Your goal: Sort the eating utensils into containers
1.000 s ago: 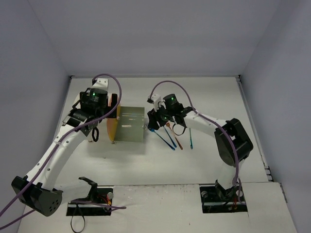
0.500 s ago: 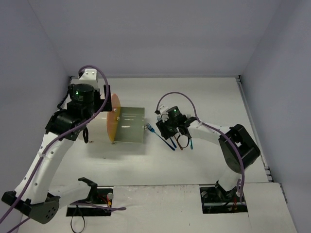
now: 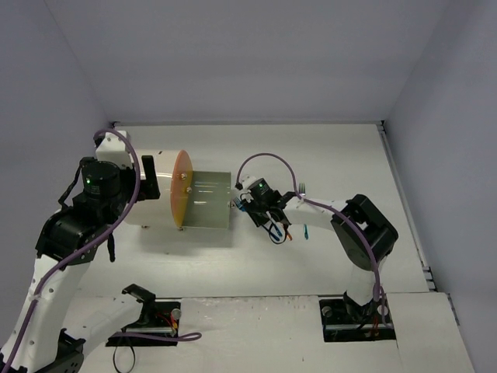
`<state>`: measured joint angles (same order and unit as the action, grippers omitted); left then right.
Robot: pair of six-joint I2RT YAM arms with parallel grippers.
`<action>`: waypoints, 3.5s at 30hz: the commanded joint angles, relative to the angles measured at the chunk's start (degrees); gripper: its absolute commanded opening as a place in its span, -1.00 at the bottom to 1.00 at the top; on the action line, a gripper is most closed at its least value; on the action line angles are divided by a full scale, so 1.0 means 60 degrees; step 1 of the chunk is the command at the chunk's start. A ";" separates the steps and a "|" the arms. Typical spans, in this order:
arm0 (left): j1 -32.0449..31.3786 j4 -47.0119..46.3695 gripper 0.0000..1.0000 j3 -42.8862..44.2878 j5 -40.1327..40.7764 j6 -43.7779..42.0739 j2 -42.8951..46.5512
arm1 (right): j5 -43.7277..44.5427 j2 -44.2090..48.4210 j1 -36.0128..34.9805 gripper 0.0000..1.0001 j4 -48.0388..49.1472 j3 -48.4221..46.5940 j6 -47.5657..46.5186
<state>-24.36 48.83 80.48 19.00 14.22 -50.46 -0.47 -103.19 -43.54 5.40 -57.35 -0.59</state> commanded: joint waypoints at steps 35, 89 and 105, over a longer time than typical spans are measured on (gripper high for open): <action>0.0046 0.0138 0.86 0.0005 0.0275 0.0033 0.0075 | -0.0702 -0.1540 -0.0926 -1.00 0.0049 -0.6693 0.2437; 0.0046 0.0123 0.86 -0.0273 -0.0091 -0.0010 -0.0013 | 0.0248 0.1383 0.2246 -0.18 -0.0578 0.0316 0.1975; 0.0046 0.0109 0.86 -0.0376 -0.0233 0.0013 -0.0140 | -0.0635 0.0645 0.2071 -0.27 -0.0563 -0.0287 0.1481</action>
<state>-24.32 51.24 77.83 17.80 14.15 -50.68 -3.04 -99.23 -30.39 0.38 -55.91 9.57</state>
